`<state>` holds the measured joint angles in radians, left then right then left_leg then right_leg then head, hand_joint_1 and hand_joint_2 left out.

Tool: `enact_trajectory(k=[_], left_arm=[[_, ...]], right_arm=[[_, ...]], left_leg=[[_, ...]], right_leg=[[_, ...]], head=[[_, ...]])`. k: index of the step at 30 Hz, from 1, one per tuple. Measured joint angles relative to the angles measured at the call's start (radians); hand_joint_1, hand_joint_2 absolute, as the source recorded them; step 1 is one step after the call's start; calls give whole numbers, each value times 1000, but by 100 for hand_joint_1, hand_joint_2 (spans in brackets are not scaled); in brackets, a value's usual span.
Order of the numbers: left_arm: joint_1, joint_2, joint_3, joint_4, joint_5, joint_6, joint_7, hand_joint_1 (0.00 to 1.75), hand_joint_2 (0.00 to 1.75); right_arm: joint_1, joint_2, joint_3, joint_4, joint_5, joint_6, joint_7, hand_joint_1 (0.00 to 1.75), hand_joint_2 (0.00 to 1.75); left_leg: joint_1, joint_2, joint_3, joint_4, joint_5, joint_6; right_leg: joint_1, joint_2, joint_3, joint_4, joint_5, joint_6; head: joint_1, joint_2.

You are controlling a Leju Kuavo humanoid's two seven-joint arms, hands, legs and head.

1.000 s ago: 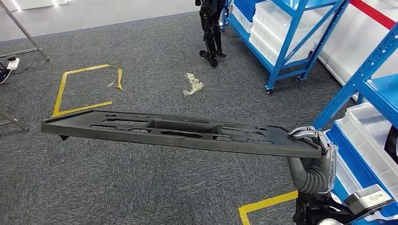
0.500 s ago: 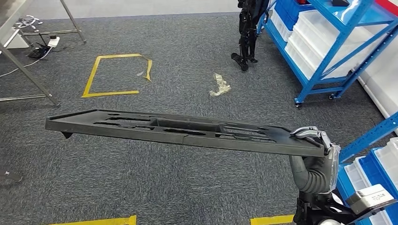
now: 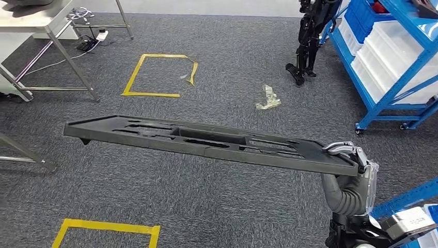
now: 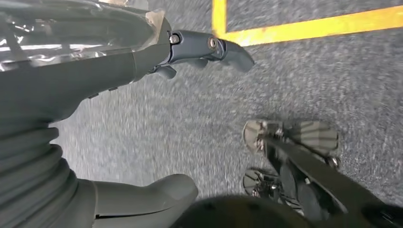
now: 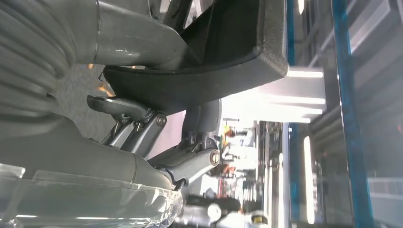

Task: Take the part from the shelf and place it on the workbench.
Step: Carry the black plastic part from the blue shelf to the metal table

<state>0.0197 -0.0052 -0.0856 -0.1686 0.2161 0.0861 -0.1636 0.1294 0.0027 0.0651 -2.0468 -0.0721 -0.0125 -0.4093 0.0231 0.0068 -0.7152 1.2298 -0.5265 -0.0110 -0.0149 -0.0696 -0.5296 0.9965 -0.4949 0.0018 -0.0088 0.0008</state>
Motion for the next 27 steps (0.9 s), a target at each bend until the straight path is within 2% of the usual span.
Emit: enact_trajectory(k=[2,3,4,6,7,8,9,10,11,12,13,14,15,16,17,18,19,20,22,23,24,26,27], left_arm=[[-1,-12,9,0,9,6,0,0,175],[-2,-16,15,0,16,9,0,0,175],[-3,-20,21,0,25,11,-1,0,175],[-2,-29,36,0,41,20,-1,0,175],[-1,-33,43,0,44,25,0,0,175],[0,-38,49,0,47,29,1,0,175],[0,-41,53,1,48,33,2,0,175],[-1,-44,58,1,48,35,2,0,175],[-2,-45,61,1,49,37,2,0,175],[-2,-47,63,1,50,38,2,0,175],[-2,-49,65,1,50,38,2,0,175],[-1,-51,66,1,51,37,2,0,175],[-1,-53,67,1,52,36,1,0,175],[-1,-54,69,1,54,35,0,0,175],[-2,-57,70,0,55,33,-1,0,175],[-2,-59,73,-2,57,33,-2,0,175],[-3,-61,75,-5,57,33,-2,0,175],[-3,-64,78,-9,58,32,-2,0,175],[-2,-67,86,-21,58,31,3,0,175],[-2,-68,90,-28,58,30,7,0,175],[-5,-69,93,-36,59,29,13,0,175],[-19,-71,99,-53,61,25,30,0,175],[-28,-72,103,-63,62,23,43,0,175]], right_arm=[[-2,1,0,0,0,1,0,175,175],[-3,1,-1,0,0,2,0,175,175],[-5,2,-1,0,0,2,1,175,175],[-8,3,-1,0,0,2,3,175,175],[-11,4,0,1,0,3,4,175,175],[-12,5,-1,1,0,3,5,175,175],[-14,5,-1,1,0,3,5,175,175],[-14,5,-1,2,0,3,6,175,175],[-13,5,-2,3,0,3,6,175,175],[-13,5,-2,4,-1,3,6,175,175],[-12,5,-2,6,-1,3,6,175,175],[-12,5,-2,7,-1,3,7,175,175],[-12,5,-2,8,-2,5,7,175,175],[-13,5,-2,9,-2,8,7,175,175],[-15,5,-2,10,-3,12,8,175,175],[-18,4,-2,11,-5,16,8,175,175],[-21,4,-1,13,-6,19,9,175,175],[-25,4,-1,15,-9,21,10,175,175],[-34,3,-1,19,-15,22,13,175,175],[-38,3,0,22,-17,23,15,175,175],[-42,3,1,24,-19,24,16,175,175],[-47,3,2,28,-25,27,19,175,175],[-49,3,3,30,-28,28,21,175,175]], left_leg=[[1,41,78,-136,53,1],[-1,57,105,-183,67,5],[-5,64,116,-203,69,11],[-13,43,115,-209,69,26],[-14,31,116,-213,72,34],[-13,20,119,-217,75,42],[-11,10,122,-222,79,49],[-11,-1,122,-224,81,55],[-12,-13,121,-224,82,59],[-13,-27,120,-224,83,61],[-15,-42,120,-223,83,62],[-16,-58,120,-223,83,62],[-17,-73,122,-223,83,62],[-17,-89,124,-222,83,62],[-18,-103,125,-221,83,60],[-20,-116,124,-220,82,57],[-21,-126,121,-219,83,54],[-21,-135,118,-219,84,49],[-20,-145,112,-220,86,38],[-21,-128,107,-210,78,34],[-22,-101,93,-183,60,30],[-21,-38,37,-72,-2,22],[-18,-24,2,-4,-30,17]], right_leg=[[5,-19,4,2,-6,9],[8,-28,6,3,-10,15],[11,-36,9,3,-12,22],[11,-55,17,-2,-15,35],[9,-51,20,0,-18,41],[7,-32,15,13,-28,45],[6,-3,-2,49,-47,44],[4,29,-31,107,-74,41],[3,52,-69,182,-103,36],[3,62,-106,253,-127,34],[4,65,-132,297,-136,36],[4,67,-139,303,-128,41],[4,71,-125,264,-104,48],[3,82,-95,193,-70,54],[3,102,-62,116,-37,56],[3,117,-36,54,-13,54],[4,127,-20,18,1,48],[6,128,-14,7,4,40],[4,107,-10,3,10,26],[2,96,-8,-1,12,18],[-2,84,-6,-5,14,11],[-2,57,-5,-8,14,0],[0,42,-5,-8,13,-2]], head=[[-1,0],[0,0],[2,0],[5,0],[5,0],[6,0],[8,0],[10,0],[11,0],[13,0],[13,0],[13,0],[13,0],[14,0],[14,0],[14,0],[14,0],[14,0],[14,0],[13,0],[10,0],[5,0],[2,0]])
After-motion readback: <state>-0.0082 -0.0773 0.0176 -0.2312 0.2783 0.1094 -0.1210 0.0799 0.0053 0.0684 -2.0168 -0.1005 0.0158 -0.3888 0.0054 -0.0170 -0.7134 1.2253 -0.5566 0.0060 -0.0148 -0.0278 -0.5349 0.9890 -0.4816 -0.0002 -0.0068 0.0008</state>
